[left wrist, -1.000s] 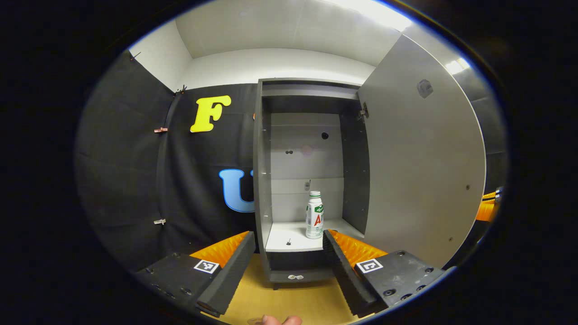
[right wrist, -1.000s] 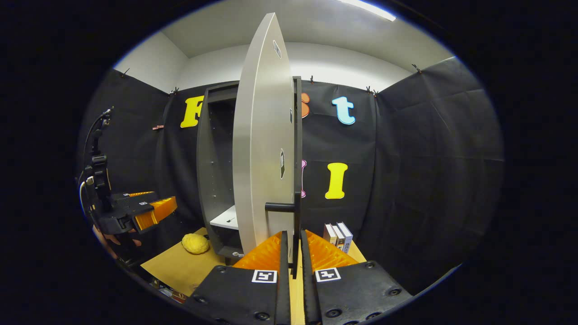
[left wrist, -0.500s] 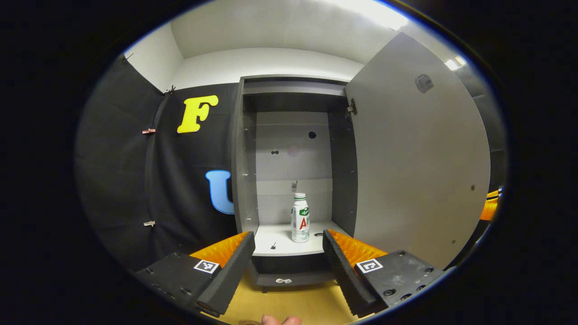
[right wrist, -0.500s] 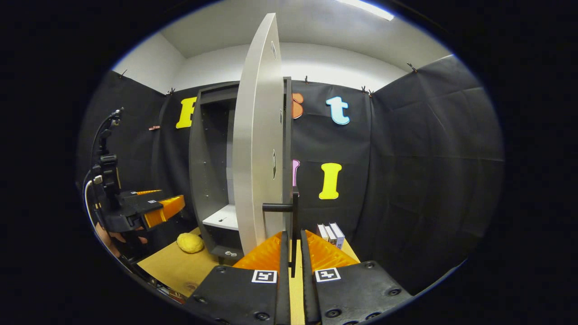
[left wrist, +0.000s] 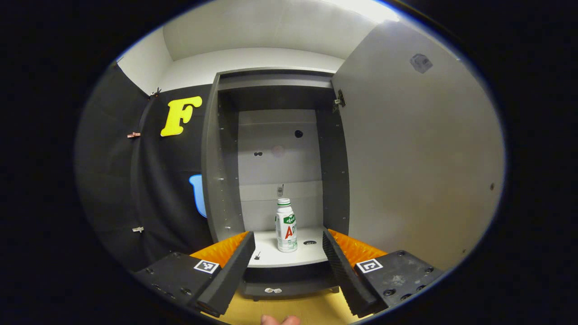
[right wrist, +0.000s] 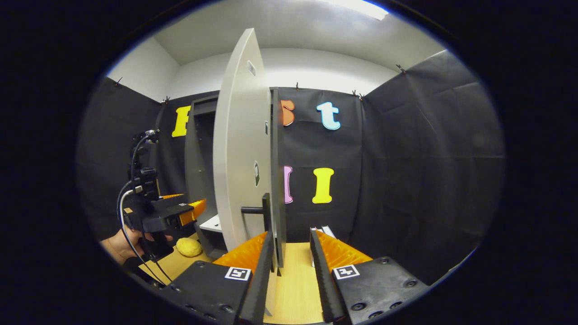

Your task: Open the cabinet door with the right hand, grasp the bottle in the cabinet with the left hand and place it on the coaster, then close the cabinet door with the right hand.

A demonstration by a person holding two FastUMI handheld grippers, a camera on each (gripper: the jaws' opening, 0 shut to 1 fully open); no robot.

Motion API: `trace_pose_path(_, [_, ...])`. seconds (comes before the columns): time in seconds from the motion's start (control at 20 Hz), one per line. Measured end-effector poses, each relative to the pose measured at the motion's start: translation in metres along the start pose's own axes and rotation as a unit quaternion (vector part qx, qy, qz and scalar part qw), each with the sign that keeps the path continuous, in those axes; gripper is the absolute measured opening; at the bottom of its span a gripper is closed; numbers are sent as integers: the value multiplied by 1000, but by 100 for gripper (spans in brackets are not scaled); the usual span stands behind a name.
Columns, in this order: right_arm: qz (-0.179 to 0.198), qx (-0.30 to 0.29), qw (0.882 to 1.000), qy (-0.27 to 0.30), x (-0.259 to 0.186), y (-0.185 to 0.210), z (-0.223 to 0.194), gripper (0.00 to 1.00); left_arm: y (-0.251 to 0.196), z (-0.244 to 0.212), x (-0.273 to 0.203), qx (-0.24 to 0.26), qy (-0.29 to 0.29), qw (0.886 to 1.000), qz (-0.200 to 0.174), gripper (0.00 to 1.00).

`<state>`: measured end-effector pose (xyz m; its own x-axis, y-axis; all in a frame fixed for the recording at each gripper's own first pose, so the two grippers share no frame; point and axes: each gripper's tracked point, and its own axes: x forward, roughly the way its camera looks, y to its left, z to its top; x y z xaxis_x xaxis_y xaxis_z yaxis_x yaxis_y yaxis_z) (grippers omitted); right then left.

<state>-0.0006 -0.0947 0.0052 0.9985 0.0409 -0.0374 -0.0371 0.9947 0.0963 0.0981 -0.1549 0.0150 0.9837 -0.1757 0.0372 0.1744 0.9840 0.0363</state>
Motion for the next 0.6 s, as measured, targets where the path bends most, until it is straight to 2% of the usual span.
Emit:
trace_pose_path(0.05, [-11,-1,1000,-2,2,-7,0,65,-2,0,7,1,-1,1000,-2,95])
trace_pose_path(0.1, [-22,-5,1000,-7,5,-16,3,68,-3,0,20,3,-1,1000,-2,95])
trace_pose_path(0.15, [-32,-8,999,-13,8,-22,5,87,-4,0,31,2,-2,1000,-2,95])
trace_pose_path(0.2, [-39,-7,999,-17,12,-27,5,100,-6,-3,43,-1,-1,1000,-3,95])
trace_pose_path(0.25, [-44,-2,999,-18,12,-29,6,97,-6,-6,56,-6,1,1000,-4,95])
trace_pose_path(0.3, [-46,2,999,-17,16,-32,6,100,-5,-10,68,-10,2,1000,-4,96])
trace_pose_path(0.35, [-49,3,999,-16,20,-36,4,97,-4,-13,80,-12,4,1000,-1,95])
trace_pose_path(0.4, [-52,4,999,-16,22,-41,4,100,-3,-18,92,-13,5,1000,3,94])
trace_pose_path(0.45, [-55,5,998,-16,25,-46,4,97,-2,-21,105,-13,5,1000,3,96])
trace_pose_path(0.6, [-68,10,997,-19,32,-58,4,97,7,-35,142,-15,7,1000,13,94])
